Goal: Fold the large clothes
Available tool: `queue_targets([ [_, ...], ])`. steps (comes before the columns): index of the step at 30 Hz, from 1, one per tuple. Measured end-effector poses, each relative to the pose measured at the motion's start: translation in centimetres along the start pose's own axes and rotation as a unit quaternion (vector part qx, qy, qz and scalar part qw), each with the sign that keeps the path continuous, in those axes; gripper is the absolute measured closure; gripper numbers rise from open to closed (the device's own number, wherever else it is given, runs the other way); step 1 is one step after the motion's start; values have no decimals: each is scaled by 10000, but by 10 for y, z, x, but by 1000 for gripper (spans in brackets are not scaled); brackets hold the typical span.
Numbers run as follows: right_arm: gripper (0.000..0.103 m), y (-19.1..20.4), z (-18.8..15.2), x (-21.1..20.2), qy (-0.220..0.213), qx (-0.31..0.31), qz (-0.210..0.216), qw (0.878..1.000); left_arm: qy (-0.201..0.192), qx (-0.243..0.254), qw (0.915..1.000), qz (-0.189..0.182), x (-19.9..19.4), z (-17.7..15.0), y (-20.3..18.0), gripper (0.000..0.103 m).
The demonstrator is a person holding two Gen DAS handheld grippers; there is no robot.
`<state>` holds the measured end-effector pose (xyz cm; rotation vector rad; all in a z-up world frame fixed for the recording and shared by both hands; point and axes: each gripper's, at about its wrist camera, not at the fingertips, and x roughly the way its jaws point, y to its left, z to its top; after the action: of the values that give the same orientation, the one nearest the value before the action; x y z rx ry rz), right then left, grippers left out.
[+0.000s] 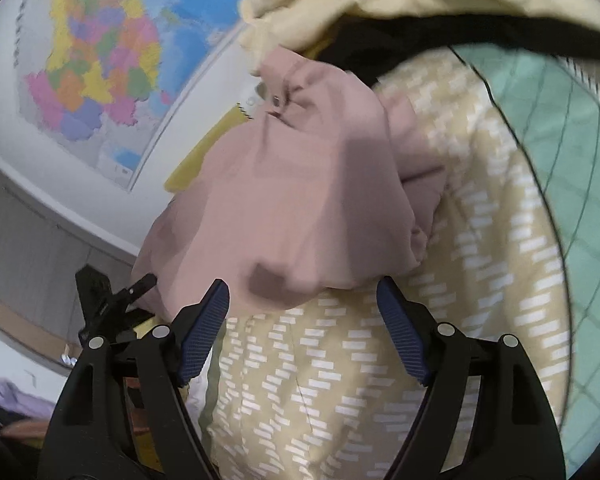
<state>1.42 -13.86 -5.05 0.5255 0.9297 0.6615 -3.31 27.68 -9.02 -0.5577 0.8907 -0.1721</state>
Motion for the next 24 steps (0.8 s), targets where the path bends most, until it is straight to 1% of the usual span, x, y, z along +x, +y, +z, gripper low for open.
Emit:
queue_targets([
  [2,23,-2,1,-1,17,70,67,10000,4,3,10000,-49,0,1,1,7],
  [3,23,-6,1,1,67,165,88,9998,0,-21,10000,-59,1,1,1,7],
  [6,24,-13,-3,14,167,302,-28,9994,3,15,10000,-43,2,1,0,7],
  [8,25,-10,-2,15,44,204,-114,9997,40,98,9999,-2,2,1,-2,7],
  [9,26,-7,0,16,55,154,-194,9997,69,150,9999,24,2,1,-3,7],
  [11,27,-2,2,13,66,49,-215,9997,100,197,9997,48,2,0,-3,7],
  [13,27,10,7,-3,-160,-285,-516,9981,151,334,9992,150,-1,-2,-4,8],
  [15,27,24,12,-23,-523,-638,-825,9932,221,522,9979,309,-7,-5,-4,9],
  [16,27,29,15,-30,-649,-789,-907,9906,230,679,9962,494,-13,-7,-3,9],
  [18,27,41,23,-34,-800,-1098,-972,9859,93,917,9927,783,-29,-8,1,9],
  [20,27,50,34,-24,-825,-1388,-1108,9806,-286,1066,9886,1026,-56,-5,5,9],
  [22,27,55,46,-5,-775,-1604,-1135,9774,-741,1225,9855,915,-88,-1,6,7],
  [23,29,55,51,2,-724,-1662,-1132,9769,-915,1286,9830,942,-99,3,3,7],
  [24,33,55,60,18,-626,-1735,-1179,9757,-995,1332,9811,989,-103,6,1,7],
])
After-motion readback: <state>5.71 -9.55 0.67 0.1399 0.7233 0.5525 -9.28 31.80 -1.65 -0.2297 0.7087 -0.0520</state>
